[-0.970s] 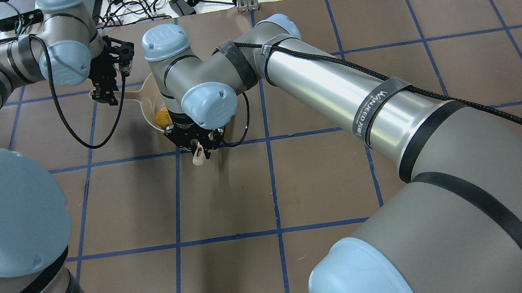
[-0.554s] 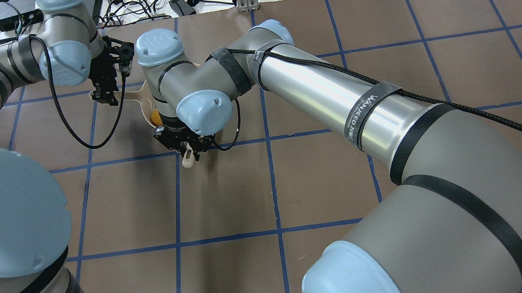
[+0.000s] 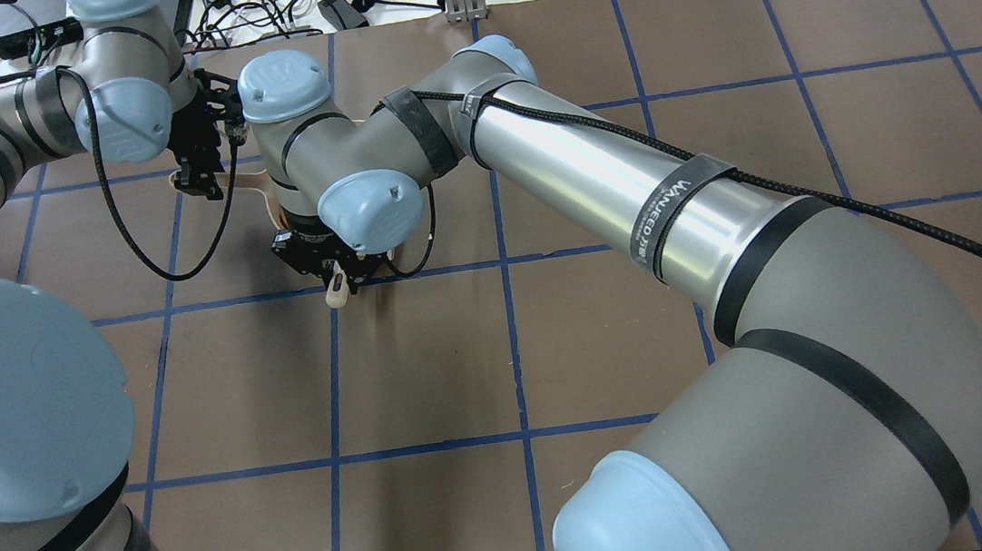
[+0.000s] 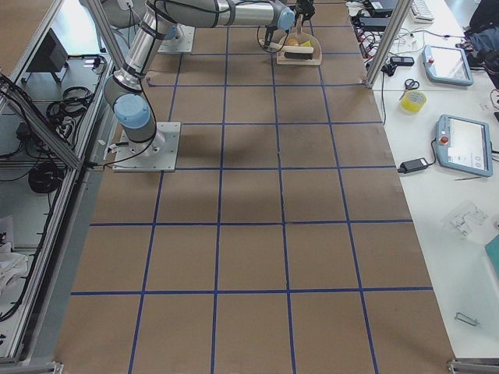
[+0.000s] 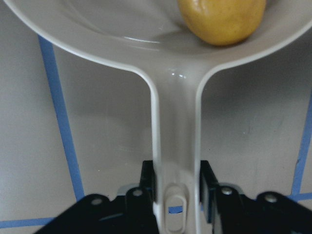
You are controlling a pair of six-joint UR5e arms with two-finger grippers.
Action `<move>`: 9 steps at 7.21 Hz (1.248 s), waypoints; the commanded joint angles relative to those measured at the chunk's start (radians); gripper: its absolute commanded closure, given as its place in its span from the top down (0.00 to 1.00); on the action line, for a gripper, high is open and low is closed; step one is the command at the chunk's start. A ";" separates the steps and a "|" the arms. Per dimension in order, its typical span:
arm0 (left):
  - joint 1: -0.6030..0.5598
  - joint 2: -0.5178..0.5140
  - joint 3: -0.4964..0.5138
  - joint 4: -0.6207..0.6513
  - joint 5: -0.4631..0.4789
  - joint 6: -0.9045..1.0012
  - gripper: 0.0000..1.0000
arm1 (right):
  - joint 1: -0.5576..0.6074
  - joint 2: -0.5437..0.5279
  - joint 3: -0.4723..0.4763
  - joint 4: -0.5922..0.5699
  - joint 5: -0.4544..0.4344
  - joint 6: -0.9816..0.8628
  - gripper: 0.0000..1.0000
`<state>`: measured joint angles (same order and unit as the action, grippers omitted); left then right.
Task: Sweep and dump trash into bin
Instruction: 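Carry the brush back to its spot with the right gripper while left lifts dustpan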
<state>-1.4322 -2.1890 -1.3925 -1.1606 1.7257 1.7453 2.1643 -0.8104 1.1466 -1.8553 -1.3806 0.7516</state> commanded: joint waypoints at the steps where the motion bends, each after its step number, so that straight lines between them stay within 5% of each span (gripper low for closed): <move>1: 0.001 0.000 0.001 -0.001 0.000 -0.001 0.09 | -0.009 -0.010 0.002 0.039 -0.052 -0.027 0.00; 5: 0.001 0.000 0.000 -0.001 -0.002 -0.001 0.09 | -0.117 -0.108 0.059 0.177 -0.144 -0.087 0.00; 9: 0.056 0.014 0.007 -0.010 -0.098 0.039 0.09 | -0.478 -0.300 0.272 0.183 -0.149 -0.418 0.00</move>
<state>-1.4048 -2.1814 -1.3870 -1.1632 1.6684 1.7668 1.8105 -1.0557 1.3640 -1.6779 -1.5283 0.4713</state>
